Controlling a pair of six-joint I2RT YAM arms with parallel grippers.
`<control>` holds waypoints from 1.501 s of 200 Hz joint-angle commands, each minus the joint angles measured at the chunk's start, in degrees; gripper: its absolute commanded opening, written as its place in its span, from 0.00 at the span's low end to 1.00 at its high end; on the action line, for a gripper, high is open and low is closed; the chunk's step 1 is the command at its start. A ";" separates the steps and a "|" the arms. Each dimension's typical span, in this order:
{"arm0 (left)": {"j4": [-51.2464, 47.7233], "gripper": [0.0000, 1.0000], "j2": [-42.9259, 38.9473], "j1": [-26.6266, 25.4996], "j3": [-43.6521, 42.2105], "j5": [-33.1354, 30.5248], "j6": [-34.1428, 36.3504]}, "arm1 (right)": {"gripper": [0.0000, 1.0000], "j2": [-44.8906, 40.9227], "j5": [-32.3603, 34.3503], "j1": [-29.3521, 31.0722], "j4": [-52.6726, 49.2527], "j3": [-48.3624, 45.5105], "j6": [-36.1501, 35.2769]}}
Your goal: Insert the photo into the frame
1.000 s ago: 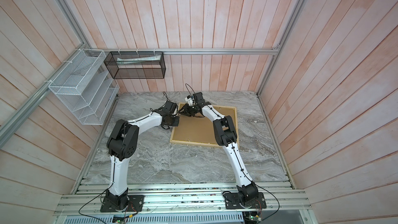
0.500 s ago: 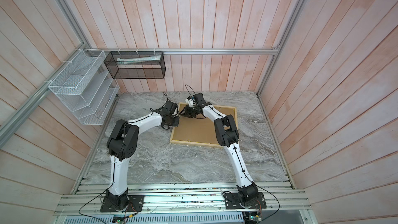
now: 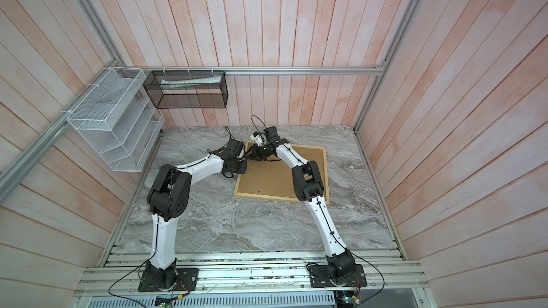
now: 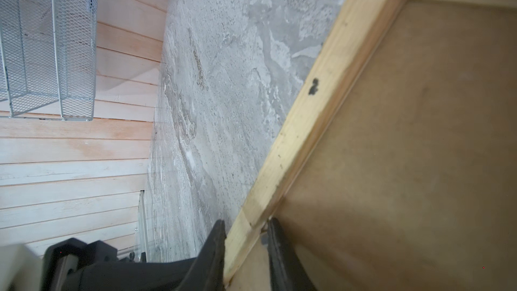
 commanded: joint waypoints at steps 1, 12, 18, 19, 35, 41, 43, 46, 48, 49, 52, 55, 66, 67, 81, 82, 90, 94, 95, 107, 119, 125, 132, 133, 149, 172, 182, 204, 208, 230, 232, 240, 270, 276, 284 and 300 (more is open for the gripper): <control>-2.38 0.03 3.89 -1.99 -0.93 4.70 3.84 | 0.29 3.92 -1.43 1.89 -7.12 -1.11 -1.41; -2.42 0.03 4.00 -2.00 -0.94 4.70 3.84 | 0.29 3.75 -1.83 1.93 -7.11 -1.33 -1.55; -2.41 0.03 3.99 -2.00 -0.91 4.70 3.84 | 0.29 3.74 -2.23 1.95 -7.11 -1.38 -1.63; -2.41 0.03 4.03 -2.00 -0.93 4.70 3.84 | 0.29 3.74 -2.27 1.95 -7.11 -1.40 -1.65; -2.32 0.02 3.94 -2.00 -0.93 4.70 3.92 | 0.29 3.74 -3.89 1.89 -7.02 -1.85 -1.72; -2.33 0.02 3.90 -2.04 -0.91 4.62 3.92 | 0.29 3.74 -4.39 1.92 -7.02 -2.08 -1.84; -2.30 0.02 3.96 -2.01 -0.87 4.62 3.92 | 0.29 3.74 -4.58 1.94 -7.02 -2.15 -1.92; -2.32 0.02 3.91 -2.00 -0.86 4.57 3.92 | 0.29 3.68 -4.85 1.95 -7.02 -2.27 -1.94; -2.32 0.02 3.90 -2.00 -0.86 4.54 3.92 | 0.29 3.71 -4.92 1.93 -7.02 -2.35 -2.00; -2.32 0.02 3.90 -2.00 -0.86 4.53 3.92 | 0.29 3.68 -4.97 1.94 -7.02 -2.37 -2.02; -2.32 0.02 3.89 -2.00 -0.83 4.48 3.99 | 0.29 3.66 -5.25 1.90 -6.98 -2.50 -2.15; -2.21 0.02 4.01 -2.00 -0.89 4.40 4.01 | 0.29 3.66 -5.57 1.93 -6.90 -2.58 -2.31; -2.13 0.01 4.07 -1.99 -0.86 3.97 4.01 | 0.29 3.56 -6.61 1.57 -7.32 -2.16 -3.05; -2.14 0.01 4.11 -1.99 -0.86 3.94 4.01 | 0.29 3.52 -6.65 1.50 -7.35 -2.09 -3.02; -1.91 0.01 4.19 -1.83 -1.03 3.57 4.01 | 0.29 2.39 -8.02 0.00 -6.49 -1.93 -2.97; -1.85 0.01 4.17 -1.83 -1.03 3.56 4.01 | 0.29 2.28 -8.15 -0.17 -6.40 -1.94 -2.98; -1.67 0.01 4.14 -1.74 -1.16 3.47 3.88 | 0.29 0.91 -8.25 -1.35 -5.66 -2.31 -2.93; -1.70 0.01 4.15 -1.66 -1.11 3.39 3.72 | 0.29 0.02 -8.13 -1.96 -5.12 -2.69 -2.78; -1.71 0.01 4.11 -1.65 -1.07 3.34 3.69 | 0.29 -0.18 -8.12 -2.12 -4.97 -2.80 -2.80; -1.68 0.01 3.64 -1.56 -1.19 2.89 3.32 | 0.29 -3.62 -7.93 -3.88 -2.32 -5.36 -2.62; -1.16 0.01 2.64 -1.56 -1.79 2.13 2.98 | 0.31 -8.30 -7.43 -5.60 1.63 -8.99 -1.78; -0.80 0.01 1.95 -1.55 -2.04 1.47 2.75 | 0.32 -10.13 -7.36 -6.43 3.74 -10.69 -1.32; -0.51 0.01 1.30 -1.56 -2.28 0.48 2.45 | 0.37 -11.84 -6.78 -7.50 5.41 -12.00 -0.92; -0.54 0.01 1.23 -1.56 -2.31 0.35 2.44 | 0.37 -12.05 -6.65 -7.66 5.57 -12.12 -0.86; -0.57 0.04 0.04 -1.52 -2.18 -1.91 1.54 | 0.43 -13.78 -3.41 -9.97 5.01 -10.62 -1.88; -0.74 0.16 -2.14 -1.56 -2.05 -3.37 0.39 | 0.45 -13.60 1.35 -13.10 0.06 -4.66 -4.97; -0.90 0.21 -3.32 -1.64 -2.35 -3.57 -0.16 | 0.45 -13.27 4.46 -14.31 -2.16 -2.60 -6.33; -3.36 0.27 -5.28 -2.63 -2.05 -5.66 -1.13 | 0.46 -12.65 12.52 -16.10 -4.56 -0.07 -9.54; -4.28 0.27 -5.41 -2.97 -1.68 -6.45 -1.36 | 0.47 -12.53 14.02 -16.25 -4.49 0.11 -10.23; -7.87 0.27 -7.00 -5.38 -2.02 -10.99 -2.83 | 0.52 -10.31 21.80 -17.32 -7.55 4.25 -15.03; -8.12 0.27 -7.20 -5.70 -2.18 -11.26 -2.97 | 0.52 -10.03 22.33 -17.44 -7.81 4.75 -15.38; -9.04 0.27 -8.30 -6.48 -3.11 -11.64 -4.28 | 0.53 -8.80 24.34 -17.81 -9.62 6.69 -16.70; -9.98 0.27 -14.47 -9.29 -10.00 -8.75 -10.57 | 0.54 -6.98 28.58 -18.78 -12.71 8.23 -20.57; -9.88 0.27 -15.78 -10.02 -11.59 -8.03 -11.79 | 0.55 -6.89 29.13 -18.95 -12.54 7.81 -20.91; -9.43 0.27 -17.39 -10.85 -13.77 -6.26 -13.37 | 0.56 -6.68 29.34 -19.25 -12.46 7.39 -21.15; -7.95 0.27 -19.90 -12.88 -17.67 -3.08 -16.37 | 0.57 -6.27 29.38 -19.66 -13.07 7.47 -21.83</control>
